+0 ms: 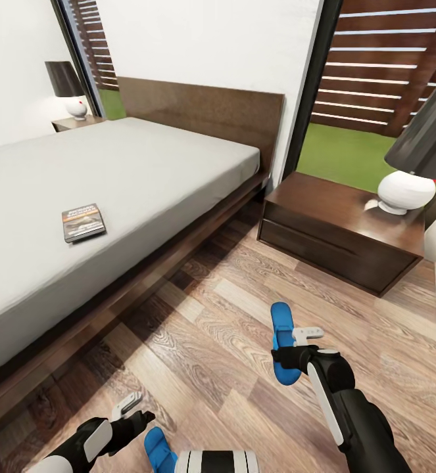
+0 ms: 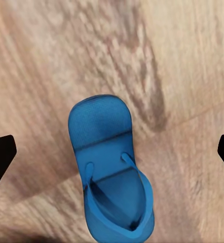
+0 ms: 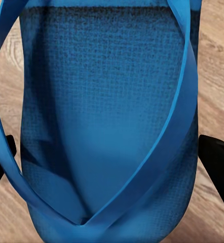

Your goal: In the bedroom, move the book from the bed onto either nightstand, and place the two sandals side by side next to the bed.

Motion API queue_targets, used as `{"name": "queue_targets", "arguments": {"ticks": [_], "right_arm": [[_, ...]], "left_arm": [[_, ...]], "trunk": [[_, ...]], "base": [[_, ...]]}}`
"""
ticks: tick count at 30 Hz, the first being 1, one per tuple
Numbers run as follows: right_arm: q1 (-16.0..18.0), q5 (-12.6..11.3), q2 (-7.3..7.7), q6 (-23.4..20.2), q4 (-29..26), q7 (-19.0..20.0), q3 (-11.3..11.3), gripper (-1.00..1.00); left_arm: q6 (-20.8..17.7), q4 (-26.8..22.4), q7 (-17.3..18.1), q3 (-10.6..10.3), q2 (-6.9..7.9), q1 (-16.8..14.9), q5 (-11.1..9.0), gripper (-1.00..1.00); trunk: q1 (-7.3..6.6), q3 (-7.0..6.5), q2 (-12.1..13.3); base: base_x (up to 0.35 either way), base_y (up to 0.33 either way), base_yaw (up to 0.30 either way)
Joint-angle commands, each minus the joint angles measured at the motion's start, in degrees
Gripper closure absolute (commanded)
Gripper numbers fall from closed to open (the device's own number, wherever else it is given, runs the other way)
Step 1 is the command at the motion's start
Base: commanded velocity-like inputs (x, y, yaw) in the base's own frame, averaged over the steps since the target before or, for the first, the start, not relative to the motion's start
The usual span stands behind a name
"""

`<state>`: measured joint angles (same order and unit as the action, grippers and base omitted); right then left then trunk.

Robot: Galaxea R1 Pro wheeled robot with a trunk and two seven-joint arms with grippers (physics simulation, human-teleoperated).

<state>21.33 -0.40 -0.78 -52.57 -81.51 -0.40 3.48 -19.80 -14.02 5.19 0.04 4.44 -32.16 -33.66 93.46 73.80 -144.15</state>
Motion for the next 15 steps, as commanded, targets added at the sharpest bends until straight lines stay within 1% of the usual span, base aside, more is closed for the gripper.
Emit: {"name": "queue_targets", "arguments": {"ticks": [1,12,15], "right_arm": [[0.0,0.0,-0.01,-0.3,-0.1,0.0,0.0,1.00],[0.0,0.0,0.04,-0.3,-0.9,0.1,0.0,1.00],[-0.1,-0.1,0.06,-0.4,-3.0,0.2,0.0,1.00]], "left_arm": [[-0.3,-0.1,0.1,0.0,0.01,0.0,-0.2,-1.00],[0.1,-0.1,-0.1,0.0,-0.04,0.0,-0.2,-1.00],[0.2,-0.1,-0.2,0.0,-0.04,0.0,-0.1,-1.00]], "trunk": [[-0.01,0.04,0.0],[-0.01,0.04,0.0],[-0.01,0.04,0.0]], "base": [[0.000,0.000,0.000],[0.000,0.000,0.000],[0.000,0.000,0.000]]}}
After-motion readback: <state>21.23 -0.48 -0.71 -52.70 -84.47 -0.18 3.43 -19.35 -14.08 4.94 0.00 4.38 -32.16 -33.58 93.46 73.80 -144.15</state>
